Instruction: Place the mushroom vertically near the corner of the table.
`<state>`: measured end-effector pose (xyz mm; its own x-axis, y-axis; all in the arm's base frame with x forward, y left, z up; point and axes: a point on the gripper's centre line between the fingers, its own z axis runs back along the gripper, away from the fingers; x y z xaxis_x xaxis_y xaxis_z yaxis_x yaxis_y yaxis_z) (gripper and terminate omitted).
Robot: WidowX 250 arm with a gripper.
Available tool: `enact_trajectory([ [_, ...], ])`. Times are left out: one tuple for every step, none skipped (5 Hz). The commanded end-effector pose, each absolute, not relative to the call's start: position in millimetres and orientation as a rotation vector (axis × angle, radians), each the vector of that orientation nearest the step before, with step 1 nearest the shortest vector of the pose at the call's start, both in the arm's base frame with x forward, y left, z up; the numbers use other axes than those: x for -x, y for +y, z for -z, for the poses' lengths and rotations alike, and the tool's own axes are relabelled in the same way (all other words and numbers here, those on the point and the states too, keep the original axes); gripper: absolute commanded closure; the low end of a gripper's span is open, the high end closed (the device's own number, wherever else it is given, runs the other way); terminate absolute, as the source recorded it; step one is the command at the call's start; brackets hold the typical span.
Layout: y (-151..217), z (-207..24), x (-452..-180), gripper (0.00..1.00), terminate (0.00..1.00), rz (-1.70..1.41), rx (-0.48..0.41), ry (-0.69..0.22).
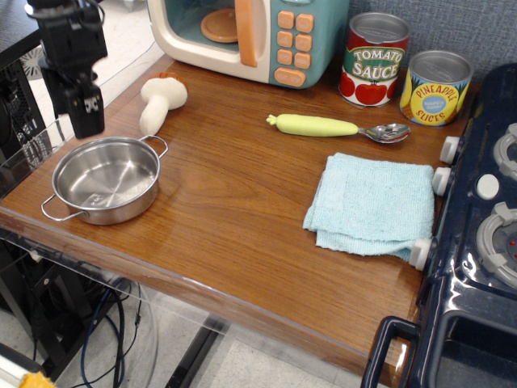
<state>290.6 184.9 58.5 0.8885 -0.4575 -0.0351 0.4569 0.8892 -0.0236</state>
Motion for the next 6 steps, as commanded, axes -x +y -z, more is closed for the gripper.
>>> enact_trajectory([
  [199,-75,-319,0.00,0.00,0.537,-0.007,0.014],
  [196,-84,-343,0.00,0.00,0.593,-0.023,-0.003],
  [186,-88,-369,0.00,0.00,0.674,-0.003,-0.012],
  [176,-87,-388,0.00,0.00,0.753,-0.003,-0.015],
  [169,-82,-400,0.00,0.00,0.828,0.018,-0.045],
  [166,-76,-407,0.00,0.00,0.872,0.003,-0.053],
])
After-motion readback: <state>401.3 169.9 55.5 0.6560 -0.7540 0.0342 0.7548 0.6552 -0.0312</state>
